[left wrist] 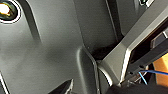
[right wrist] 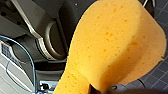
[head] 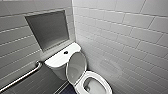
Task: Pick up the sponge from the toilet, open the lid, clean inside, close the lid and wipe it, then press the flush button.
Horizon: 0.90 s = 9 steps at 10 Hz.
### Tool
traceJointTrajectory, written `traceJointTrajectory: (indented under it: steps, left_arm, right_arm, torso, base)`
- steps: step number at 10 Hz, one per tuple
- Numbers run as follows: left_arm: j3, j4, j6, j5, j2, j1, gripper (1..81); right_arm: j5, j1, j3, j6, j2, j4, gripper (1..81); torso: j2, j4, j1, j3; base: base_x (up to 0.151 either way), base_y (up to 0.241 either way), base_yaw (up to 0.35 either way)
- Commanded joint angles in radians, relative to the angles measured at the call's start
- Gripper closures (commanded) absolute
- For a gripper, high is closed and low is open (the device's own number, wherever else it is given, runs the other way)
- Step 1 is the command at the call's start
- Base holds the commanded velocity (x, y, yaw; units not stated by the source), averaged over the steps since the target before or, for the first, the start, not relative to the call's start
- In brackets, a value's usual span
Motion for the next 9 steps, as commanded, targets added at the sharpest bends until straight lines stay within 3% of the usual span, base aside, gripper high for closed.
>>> traceJointTrajectory:
  steps: [1, 4, 5, 9]
  left_arm:
    - [0.006, -0.005, 0.006, 0.044, -0.009, -0.002, 1.0]
    - [-0.044, -0.009, 0.006, 0.002, 0.017, 0.010, 1.0]
    - [-0.049, -0.006, 0.006, -0.003, 0.022, 0.018, 1.0]
    - [-0.144, -0.005, 0.006, -0.003, 0.088, 0.039, 1.0]
  right_arm:
    - [-0.058, 0.042, 0.338, -0.158, -0.268, 0.226, 81.1]
    - [-0.037, 0.089, 0.478, -0.151, -0.400, 0.237, 81.1]
    - [-0.034, 0.109, 0.530, -0.119, -0.449, 0.237, 81.1]
    - [0.050, 0.284, 0.774, -0.080, -0.669, 0.247, 81.1]
  torso:
    - [0.000, 0.000, 0.000, 0.000]
    - [0.000, 0.000, 0.000, 0.000]
    - [0.000, 0.000, 0.000, 0.000]
    - [0.000, 0.000, 0.000, 0.000]
  base:
    - [0.000, 0.000, 0.000]
    - [0.000, 0.000, 0.000]
    - [0.000, 0.000, 0.000]
    - [0.000, 0.000, 0.000]
